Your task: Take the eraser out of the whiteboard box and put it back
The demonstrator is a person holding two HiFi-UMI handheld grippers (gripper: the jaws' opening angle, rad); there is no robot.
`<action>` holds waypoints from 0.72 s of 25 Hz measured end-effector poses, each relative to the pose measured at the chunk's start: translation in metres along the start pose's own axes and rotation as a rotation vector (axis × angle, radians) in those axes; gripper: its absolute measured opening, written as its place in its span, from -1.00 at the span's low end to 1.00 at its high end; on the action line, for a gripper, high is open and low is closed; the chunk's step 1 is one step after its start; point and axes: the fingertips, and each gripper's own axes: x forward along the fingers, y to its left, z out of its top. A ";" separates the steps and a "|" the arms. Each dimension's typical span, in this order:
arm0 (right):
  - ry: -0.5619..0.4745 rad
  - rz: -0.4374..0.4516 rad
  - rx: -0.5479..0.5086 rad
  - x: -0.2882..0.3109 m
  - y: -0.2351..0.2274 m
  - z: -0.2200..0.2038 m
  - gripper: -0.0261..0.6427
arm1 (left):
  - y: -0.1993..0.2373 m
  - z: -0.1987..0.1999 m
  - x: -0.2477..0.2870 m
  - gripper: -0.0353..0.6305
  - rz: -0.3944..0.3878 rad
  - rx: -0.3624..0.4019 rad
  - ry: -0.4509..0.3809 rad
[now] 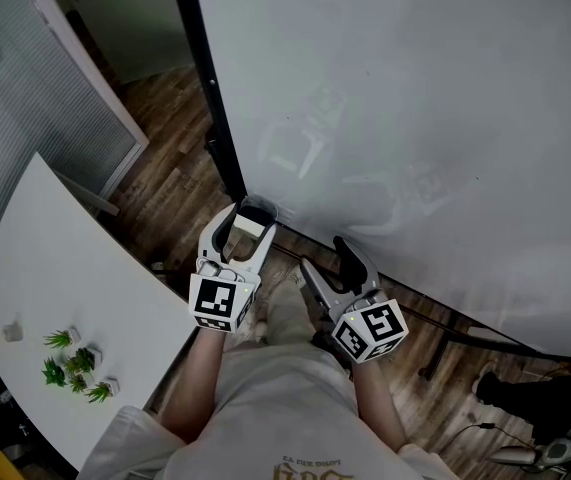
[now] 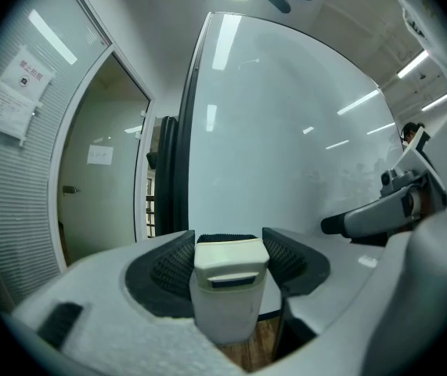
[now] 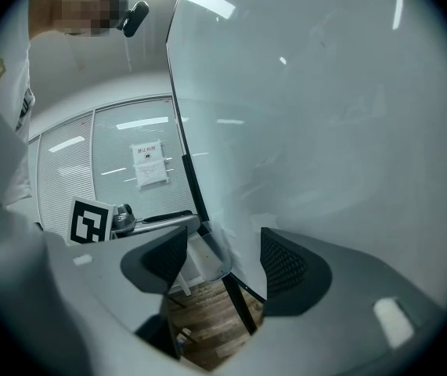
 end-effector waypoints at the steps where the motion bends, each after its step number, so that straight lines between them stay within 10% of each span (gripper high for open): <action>1: -0.002 -0.001 0.000 0.000 0.000 0.000 -0.04 | 0.000 0.002 0.000 -0.09 0.000 0.001 -0.003; 18: -0.017 0.007 -0.022 -0.006 0.007 0.009 -0.04 | -0.003 0.016 -0.009 -0.10 0.010 0.015 -0.028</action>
